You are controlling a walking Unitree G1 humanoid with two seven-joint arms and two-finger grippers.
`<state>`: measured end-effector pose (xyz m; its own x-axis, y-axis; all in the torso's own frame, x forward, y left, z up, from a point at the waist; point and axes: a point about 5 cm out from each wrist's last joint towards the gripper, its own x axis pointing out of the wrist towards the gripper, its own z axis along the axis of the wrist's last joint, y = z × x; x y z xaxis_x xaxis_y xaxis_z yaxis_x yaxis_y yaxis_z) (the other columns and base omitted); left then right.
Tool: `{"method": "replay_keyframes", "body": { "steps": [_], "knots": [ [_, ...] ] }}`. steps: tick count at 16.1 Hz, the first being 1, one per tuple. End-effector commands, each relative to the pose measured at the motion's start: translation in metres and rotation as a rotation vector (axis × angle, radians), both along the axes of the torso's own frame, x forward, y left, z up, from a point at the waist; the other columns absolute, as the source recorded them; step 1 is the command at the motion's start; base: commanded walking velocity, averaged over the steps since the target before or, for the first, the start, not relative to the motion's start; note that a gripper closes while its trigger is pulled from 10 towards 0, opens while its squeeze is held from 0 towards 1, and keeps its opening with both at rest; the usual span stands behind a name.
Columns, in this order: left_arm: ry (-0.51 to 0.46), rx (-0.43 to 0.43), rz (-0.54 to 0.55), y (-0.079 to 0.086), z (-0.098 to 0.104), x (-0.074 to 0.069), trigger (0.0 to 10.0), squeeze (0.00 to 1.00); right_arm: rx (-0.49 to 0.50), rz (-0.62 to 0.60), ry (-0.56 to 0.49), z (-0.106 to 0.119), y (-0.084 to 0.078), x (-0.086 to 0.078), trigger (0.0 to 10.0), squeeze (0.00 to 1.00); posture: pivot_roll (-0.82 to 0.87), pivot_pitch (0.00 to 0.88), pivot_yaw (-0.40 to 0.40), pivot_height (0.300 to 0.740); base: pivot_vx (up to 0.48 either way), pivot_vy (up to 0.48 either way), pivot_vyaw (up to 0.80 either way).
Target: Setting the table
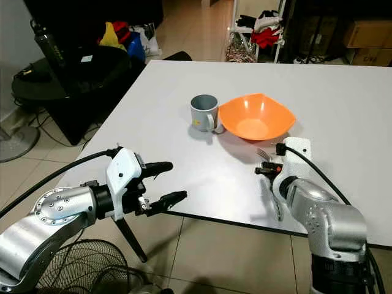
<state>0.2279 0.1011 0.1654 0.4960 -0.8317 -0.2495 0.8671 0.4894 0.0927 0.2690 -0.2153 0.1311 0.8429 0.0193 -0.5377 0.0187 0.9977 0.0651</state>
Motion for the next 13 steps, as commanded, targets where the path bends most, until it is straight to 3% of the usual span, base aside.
{"method": "replay_keyframes", "body": {
  "steps": [1,7,8,9,12,13],
  "knots": [
    [-0.018,0.013,0.01,0.003,0.003,0.003,10.0,0.0,-0.034,0.006,-0.012,0.002,0.004,-0.001,10.0,1.0,0.09,0.0,0.117,0.74,0.0,0.0,0.0],
    [-0.018,0.013,-0.004,0.003,0.003,0.004,10.0,0.0,-0.07,-0.044,0.054,-0.009,0.006,-0.004,10.0,1.0,0.08,0.0,0.123,0.74,0.0,0.0,0.0],
    [-0.017,0.013,-0.005,0.003,0.003,0.004,10.0,0.0,-0.057,-0.031,0.055,-0.011,0.008,-0.004,10.0,0.89,0.08,0.0,0.123,0.74,0.0,0.0,0.0],
    [-0.016,0.013,-0.006,0.003,0.003,0.004,10.0,0.0,-0.039,-0.022,0.062,-0.013,0.009,-0.004,10.0,0.0,0.08,0.0,0.123,0.74,0.0,0.0,0.0],
    [-0.016,0.011,-0.009,0.002,0.003,0.004,10.0,0.0,-0.046,-0.055,0.096,-0.016,0.004,-0.003,10.0,0.0,0.08,0.0,0.123,0.74,0.0,0.0,0.0],
    [-0.016,0.01,-0.009,0.002,0.003,0.004,10.0,0.0,-0.046,-0.058,0.101,-0.016,0.003,-0.003,4.0,0.0,0.08,0.0,0.123,0.74,0.0,0.0,0.0]
  ]
}}
